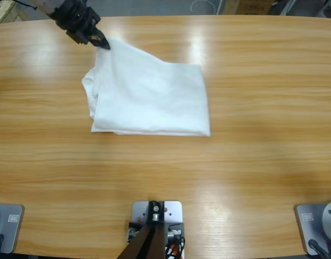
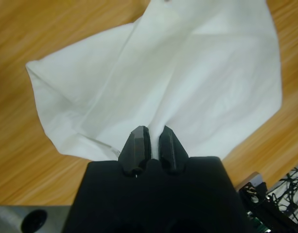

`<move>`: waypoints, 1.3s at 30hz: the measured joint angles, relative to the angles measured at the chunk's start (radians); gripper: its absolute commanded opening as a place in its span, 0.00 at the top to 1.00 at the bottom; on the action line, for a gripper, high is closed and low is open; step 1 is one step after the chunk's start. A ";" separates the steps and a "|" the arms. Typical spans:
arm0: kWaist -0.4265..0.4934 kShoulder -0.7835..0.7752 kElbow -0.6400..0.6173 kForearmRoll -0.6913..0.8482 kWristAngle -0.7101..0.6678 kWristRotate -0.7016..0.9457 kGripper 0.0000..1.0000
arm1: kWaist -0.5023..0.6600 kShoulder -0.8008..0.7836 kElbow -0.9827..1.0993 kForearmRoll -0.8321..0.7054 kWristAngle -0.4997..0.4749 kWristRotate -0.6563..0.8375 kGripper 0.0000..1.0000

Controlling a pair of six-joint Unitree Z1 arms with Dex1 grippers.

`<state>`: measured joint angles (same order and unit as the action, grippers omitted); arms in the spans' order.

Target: Fold clothes

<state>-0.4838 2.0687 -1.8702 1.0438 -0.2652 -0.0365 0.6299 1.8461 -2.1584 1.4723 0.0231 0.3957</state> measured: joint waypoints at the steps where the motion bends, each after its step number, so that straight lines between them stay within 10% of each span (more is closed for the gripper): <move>1: 0.000 0.000 -0.015 0.008 0.000 -0.001 1.00 | 0.000 0.000 0.002 0.000 0.000 0.000 0.06; 10: 0.024 0.081 -0.058 0.058 0.000 -0.027 0.99 | -0.003 -0.008 0.032 0.000 0.000 -0.007 0.00; 12: 0.037 0.102 -0.058 0.067 0.000 -0.030 0.15 | -0.006 -0.020 0.046 0.000 0.000 -0.007 0.00; 13: 0.044 0.113 -0.058 0.073 0.000 -0.032 0.03 | -0.007 -0.027 0.052 0.000 0.000 -0.007 0.00; 20: 0.124 0.140 -0.058 0.125 0.048 -0.053 0.00 | -0.027 -0.079 0.168 -0.039 0.008 -0.007 0.00; 27: 0.238 0.140 -0.036 0.138 0.067 -0.060 0.00 | -0.244 -0.315 0.623 -0.362 0.247 -0.008 0.00; 39: 0.146 0.034 0.026 0.138 0.048 -0.062 0.00 | -0.278 -0.324 0.911 -0.818 0.662 -0.018 0.00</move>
<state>-0.3373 2.1031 -1.8441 1.1815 -0.2169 -0.0980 0.3515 1.5223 -1.2479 0.6548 0.6847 0.3780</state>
